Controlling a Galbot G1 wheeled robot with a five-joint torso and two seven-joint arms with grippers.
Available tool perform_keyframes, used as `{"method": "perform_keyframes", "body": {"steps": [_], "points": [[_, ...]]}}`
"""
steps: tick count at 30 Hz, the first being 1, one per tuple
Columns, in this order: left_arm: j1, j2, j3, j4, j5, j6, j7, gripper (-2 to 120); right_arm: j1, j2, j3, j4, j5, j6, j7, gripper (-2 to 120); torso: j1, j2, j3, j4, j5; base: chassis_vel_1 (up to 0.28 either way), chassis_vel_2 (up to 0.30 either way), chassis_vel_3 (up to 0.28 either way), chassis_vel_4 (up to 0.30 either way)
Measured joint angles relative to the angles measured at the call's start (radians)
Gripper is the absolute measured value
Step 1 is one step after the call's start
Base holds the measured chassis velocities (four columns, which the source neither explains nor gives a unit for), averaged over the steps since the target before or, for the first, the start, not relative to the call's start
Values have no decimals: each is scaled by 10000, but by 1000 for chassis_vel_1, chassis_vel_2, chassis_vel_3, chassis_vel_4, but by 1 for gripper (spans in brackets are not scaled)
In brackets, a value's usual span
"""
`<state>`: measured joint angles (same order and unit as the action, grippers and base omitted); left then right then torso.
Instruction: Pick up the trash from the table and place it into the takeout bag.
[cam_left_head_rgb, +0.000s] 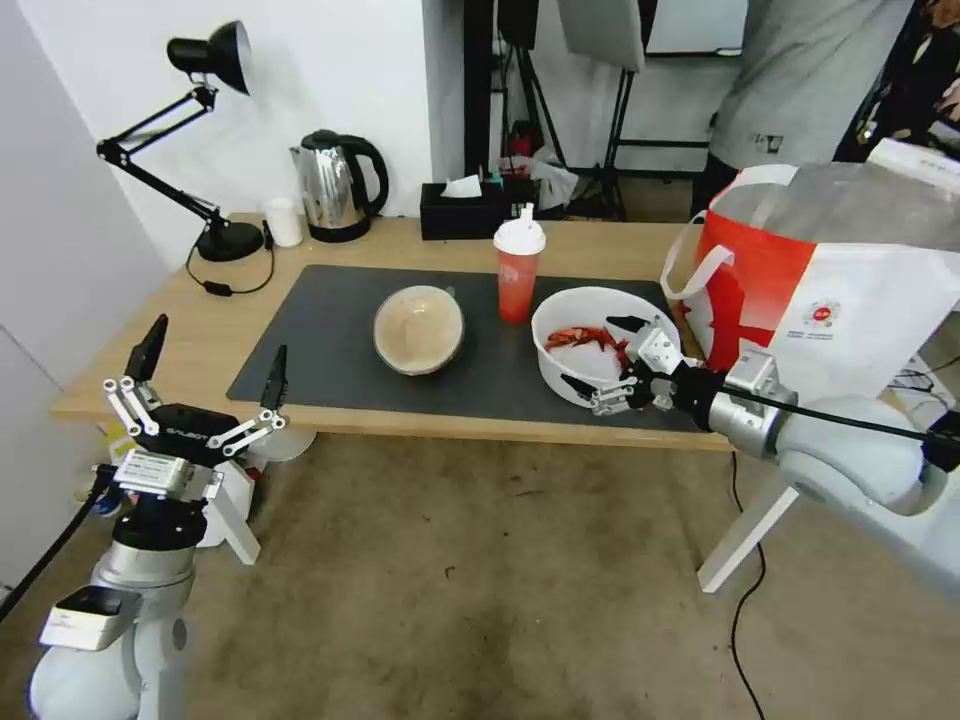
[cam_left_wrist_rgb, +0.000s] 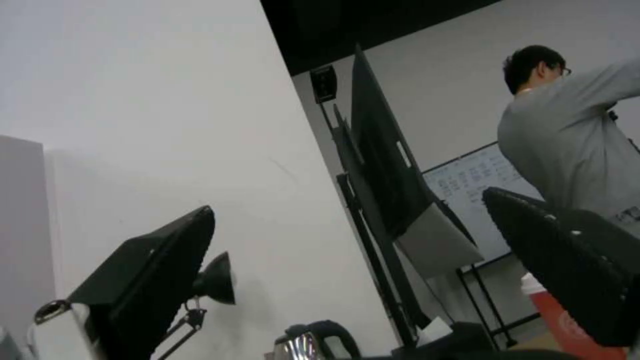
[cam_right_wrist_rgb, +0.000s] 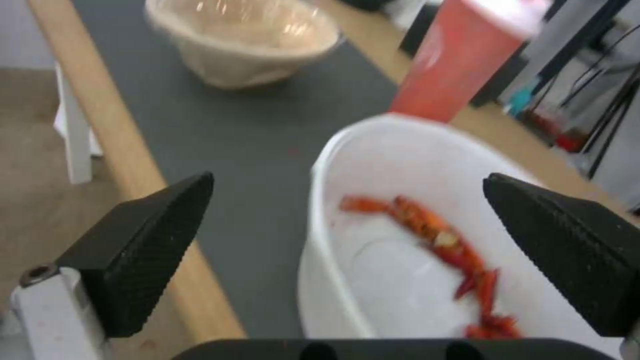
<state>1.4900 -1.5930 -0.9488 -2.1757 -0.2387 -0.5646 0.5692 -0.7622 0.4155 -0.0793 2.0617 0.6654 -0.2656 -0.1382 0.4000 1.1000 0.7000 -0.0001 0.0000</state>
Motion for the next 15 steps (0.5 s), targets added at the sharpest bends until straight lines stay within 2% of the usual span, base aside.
{"method": "perform_keyframes", "body": {"steps": [7,15], "points": [[-45,3,-117,78,-35,0,-1,100,748,-24,-1119,-299,15,-134,5,100,0,1,0,1,1,0,0,0,0],[-93,4,-197,110,-64,0,-3,100,1588,-53,-1787,-709,58,-220,7,100,0,1,0,1,1,0,0,0,0]]}}
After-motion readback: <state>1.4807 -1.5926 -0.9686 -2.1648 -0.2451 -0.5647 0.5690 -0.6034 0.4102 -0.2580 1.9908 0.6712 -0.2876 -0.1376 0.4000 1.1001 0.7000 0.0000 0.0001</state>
